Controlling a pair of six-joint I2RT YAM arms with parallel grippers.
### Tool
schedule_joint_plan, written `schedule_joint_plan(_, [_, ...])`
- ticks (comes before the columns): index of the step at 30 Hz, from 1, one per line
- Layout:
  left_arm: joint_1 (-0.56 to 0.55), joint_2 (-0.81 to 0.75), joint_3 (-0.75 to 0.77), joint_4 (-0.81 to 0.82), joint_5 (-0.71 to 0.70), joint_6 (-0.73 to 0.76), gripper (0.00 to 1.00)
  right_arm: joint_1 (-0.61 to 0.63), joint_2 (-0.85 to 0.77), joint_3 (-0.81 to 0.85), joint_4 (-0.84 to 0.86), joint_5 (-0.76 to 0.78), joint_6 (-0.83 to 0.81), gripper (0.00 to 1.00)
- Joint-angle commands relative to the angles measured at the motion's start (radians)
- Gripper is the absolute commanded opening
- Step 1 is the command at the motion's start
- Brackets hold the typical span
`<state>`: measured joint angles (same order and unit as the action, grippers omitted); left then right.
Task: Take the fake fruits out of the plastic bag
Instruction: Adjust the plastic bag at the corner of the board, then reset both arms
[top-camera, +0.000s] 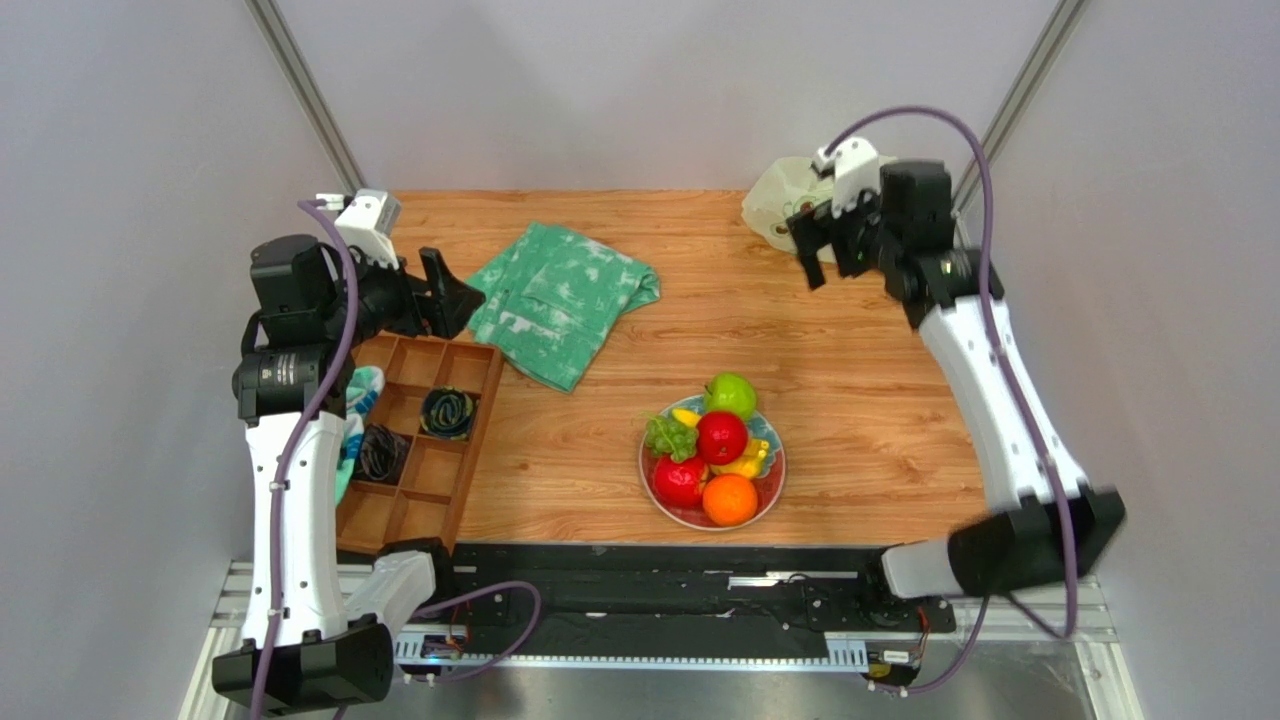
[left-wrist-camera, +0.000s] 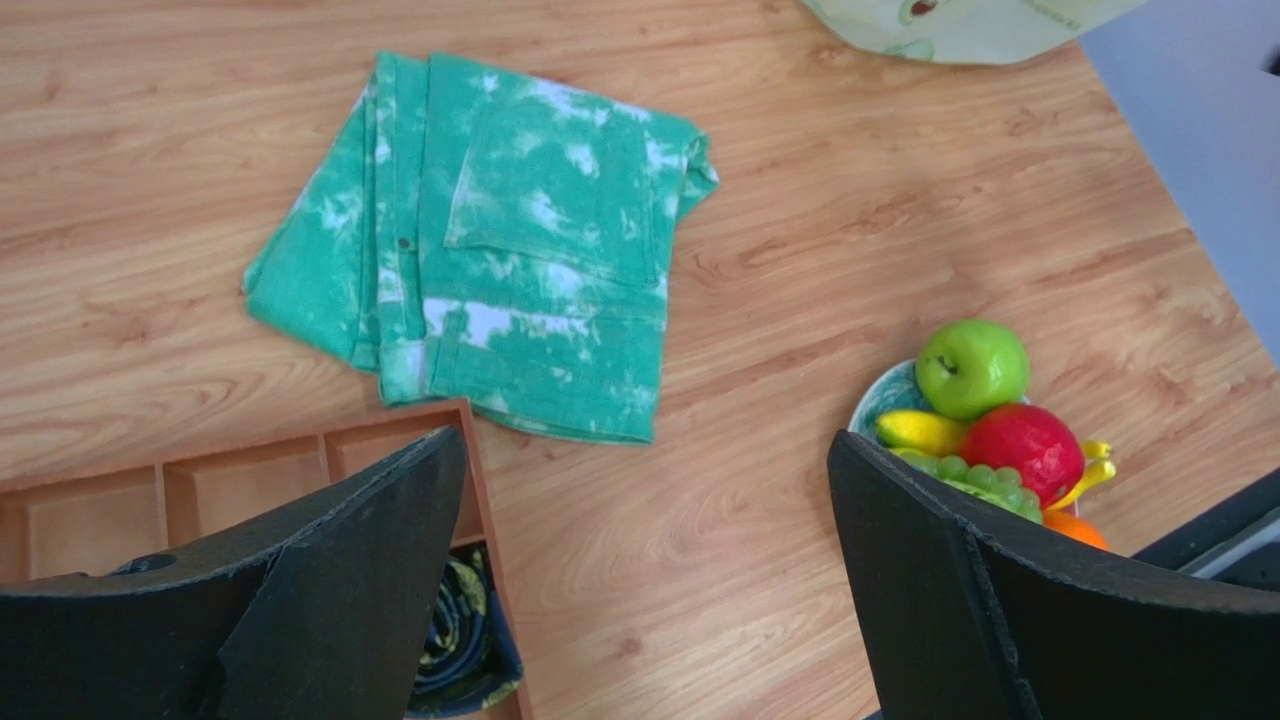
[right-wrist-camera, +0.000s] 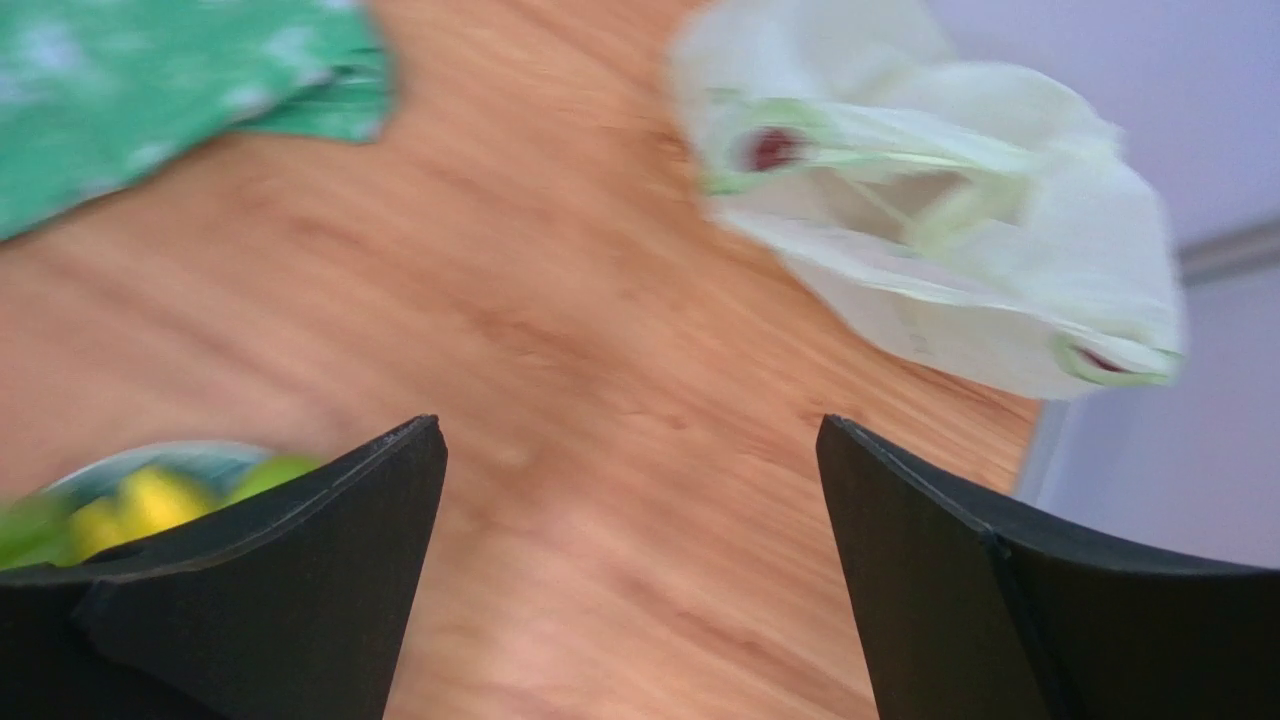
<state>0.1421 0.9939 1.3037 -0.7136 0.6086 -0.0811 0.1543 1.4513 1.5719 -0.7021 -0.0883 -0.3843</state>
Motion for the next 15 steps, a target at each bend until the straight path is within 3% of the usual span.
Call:
schedule_joint_plan(1, [-0.056,0.008,-0.04,0.013,-0.033,0.059,0.99,0.131,-0.314,-0.303,0.093,-0.134,0.192,1.0])
schedule_joint_plan(5, [-0.128,0.055,-0.017,0.002,-0.046,0.124,0.99,0.179,-0.43,-0.434,0.145,-0.041,0.295,1.0])
schedule_joint_plan(9, [-0.174,0.141,-0.018,0.005,-0.032,0.161,0.99,0.183,-0.346,-0.372,0.077,0.17,0.36,1.0])
schedule_joint_plan(15, [-0.188,0.206,-0.08,0.029,-0.105,0.23,0.99,0.183,-0.229,-0.293,0.11,0.168,0.334,1.0])
